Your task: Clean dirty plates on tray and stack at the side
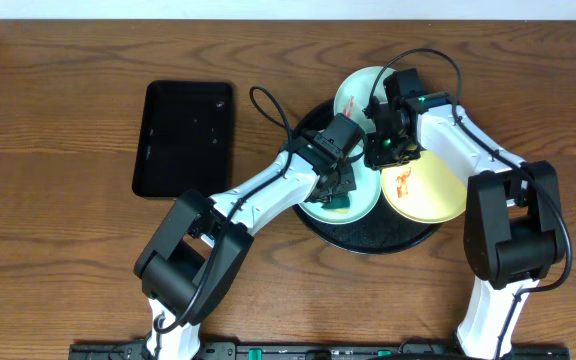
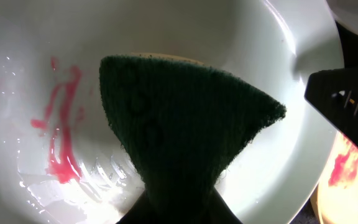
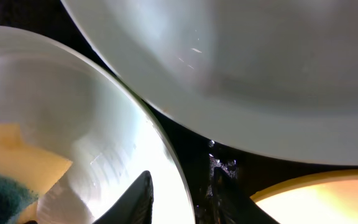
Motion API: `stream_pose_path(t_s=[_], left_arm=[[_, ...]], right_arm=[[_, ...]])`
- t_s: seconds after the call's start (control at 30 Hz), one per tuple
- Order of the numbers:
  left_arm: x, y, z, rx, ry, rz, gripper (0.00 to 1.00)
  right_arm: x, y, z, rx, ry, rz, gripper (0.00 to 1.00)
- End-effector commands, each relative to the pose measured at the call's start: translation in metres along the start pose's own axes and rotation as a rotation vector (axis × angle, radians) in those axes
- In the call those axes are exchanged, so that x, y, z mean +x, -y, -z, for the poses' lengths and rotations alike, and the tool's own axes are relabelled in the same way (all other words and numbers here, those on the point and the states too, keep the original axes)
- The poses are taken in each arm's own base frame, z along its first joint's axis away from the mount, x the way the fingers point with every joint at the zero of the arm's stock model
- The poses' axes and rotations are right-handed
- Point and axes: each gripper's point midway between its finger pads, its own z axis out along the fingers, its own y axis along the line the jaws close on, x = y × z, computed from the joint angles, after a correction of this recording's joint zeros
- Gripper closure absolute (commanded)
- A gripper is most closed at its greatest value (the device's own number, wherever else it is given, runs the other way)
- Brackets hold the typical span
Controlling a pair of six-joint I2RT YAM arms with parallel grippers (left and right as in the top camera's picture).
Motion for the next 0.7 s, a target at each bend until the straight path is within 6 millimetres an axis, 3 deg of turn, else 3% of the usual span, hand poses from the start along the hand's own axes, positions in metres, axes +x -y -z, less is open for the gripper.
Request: stream_pose_path(t_s=[0.0, 0.43, 0.57, 0.67], left_arm=[[-0.002, -0.002, 0.0, -0.008, 0.01, 0.002, 0.91], [-0.011, 0.01, 0.001, 0.041, 0.05, -0.003, 0.91], [-0.017, 0.017, 0.001, 0.068, 0.071, -0.006, 0.91], [-0.018, 0.019, 0.001, 0.077, 0.078, -0.007, 0.9]], right_arm=[[0.005, 0.002, -0.007, 0.009, -0.012, -0.008, 0.77], [0.009, 0.003, -0.011, 0.009, -0.018, -0.02, 0.89], [0.009, 0.003, -0.011, 0.009, -0.019, -0.033, 0.99], [0.009, 0.003, -0.011, 0.009, -0.019, -0.043, 0.99]])
